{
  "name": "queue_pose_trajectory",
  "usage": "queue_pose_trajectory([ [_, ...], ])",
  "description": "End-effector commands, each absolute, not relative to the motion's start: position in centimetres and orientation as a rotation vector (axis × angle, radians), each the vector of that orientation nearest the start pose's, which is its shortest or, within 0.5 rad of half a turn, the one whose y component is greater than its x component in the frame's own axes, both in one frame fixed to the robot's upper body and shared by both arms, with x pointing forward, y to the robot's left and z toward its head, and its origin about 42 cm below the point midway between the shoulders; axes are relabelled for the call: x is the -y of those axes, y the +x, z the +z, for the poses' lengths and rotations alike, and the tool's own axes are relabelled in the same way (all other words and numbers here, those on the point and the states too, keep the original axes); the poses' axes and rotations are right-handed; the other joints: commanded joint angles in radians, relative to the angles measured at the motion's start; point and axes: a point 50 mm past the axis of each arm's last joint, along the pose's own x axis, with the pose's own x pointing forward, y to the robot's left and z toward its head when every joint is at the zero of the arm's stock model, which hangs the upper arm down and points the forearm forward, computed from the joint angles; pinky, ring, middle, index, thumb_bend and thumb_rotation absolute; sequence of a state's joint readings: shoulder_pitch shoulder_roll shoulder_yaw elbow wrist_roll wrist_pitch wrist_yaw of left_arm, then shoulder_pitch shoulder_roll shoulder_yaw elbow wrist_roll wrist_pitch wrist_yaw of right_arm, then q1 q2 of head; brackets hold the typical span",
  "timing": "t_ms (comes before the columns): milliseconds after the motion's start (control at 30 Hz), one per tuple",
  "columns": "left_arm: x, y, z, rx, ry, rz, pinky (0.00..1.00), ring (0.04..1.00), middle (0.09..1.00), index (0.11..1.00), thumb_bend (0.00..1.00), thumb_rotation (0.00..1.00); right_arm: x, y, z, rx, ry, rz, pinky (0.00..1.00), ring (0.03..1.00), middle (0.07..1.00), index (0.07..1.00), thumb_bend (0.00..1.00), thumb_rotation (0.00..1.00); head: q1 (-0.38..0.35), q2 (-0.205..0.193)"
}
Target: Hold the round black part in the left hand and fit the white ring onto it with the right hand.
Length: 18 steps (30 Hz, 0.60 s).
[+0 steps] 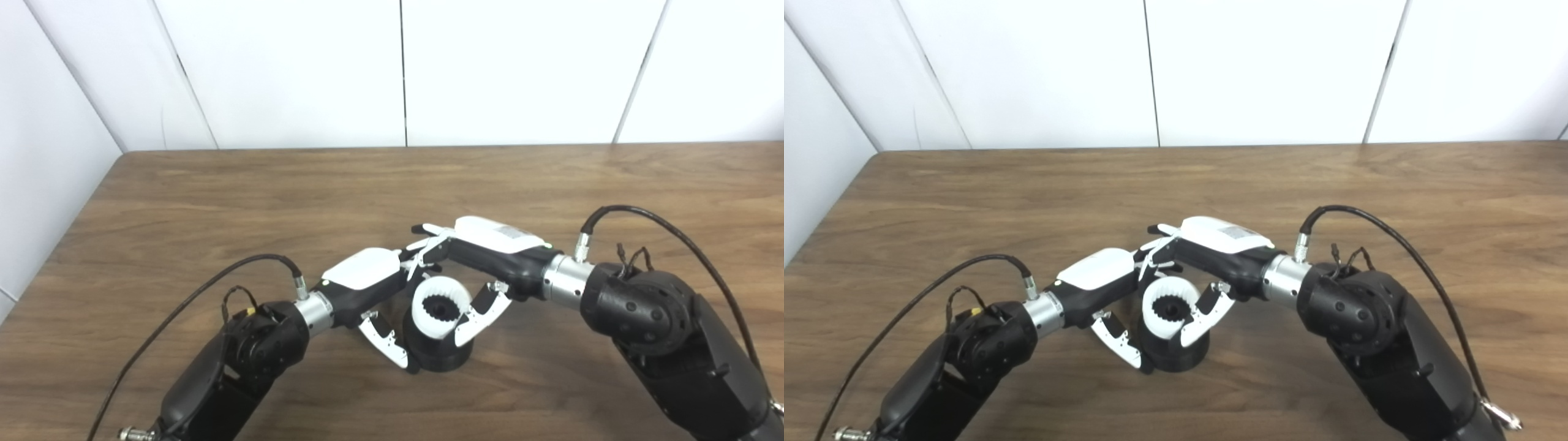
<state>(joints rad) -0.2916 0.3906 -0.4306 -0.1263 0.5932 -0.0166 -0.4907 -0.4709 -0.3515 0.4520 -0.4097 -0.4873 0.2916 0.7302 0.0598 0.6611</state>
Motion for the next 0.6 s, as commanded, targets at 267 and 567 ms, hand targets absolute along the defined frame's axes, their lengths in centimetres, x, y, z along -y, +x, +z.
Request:
queue_pose_trajectory([
  [267, -18.40, 33.51, 17.81, 0.254, 1.143, -0.812, 1.00, 1.000, 0.931, 0.620, 0.87, 0.32, 13.98, 33.56, 28.79, 0.407, -1.059, 0.866, 0.97, 1.000, 0.914, 0.492, 0.52, 0.16, 0.002, 0.004],
  [567, -18.44, 33.51, 17.87, 0.258, 1.137, -0.814, 1.00, 1.000, 0.923, 0.618, 0.87, 0.31, 14.14, 33.83, 28.65, 0.394, -1.047, 0.854, 0.99, 1.000, 0.917, 0.491, 0.52, 0.16, 0.001, 0.006],
])
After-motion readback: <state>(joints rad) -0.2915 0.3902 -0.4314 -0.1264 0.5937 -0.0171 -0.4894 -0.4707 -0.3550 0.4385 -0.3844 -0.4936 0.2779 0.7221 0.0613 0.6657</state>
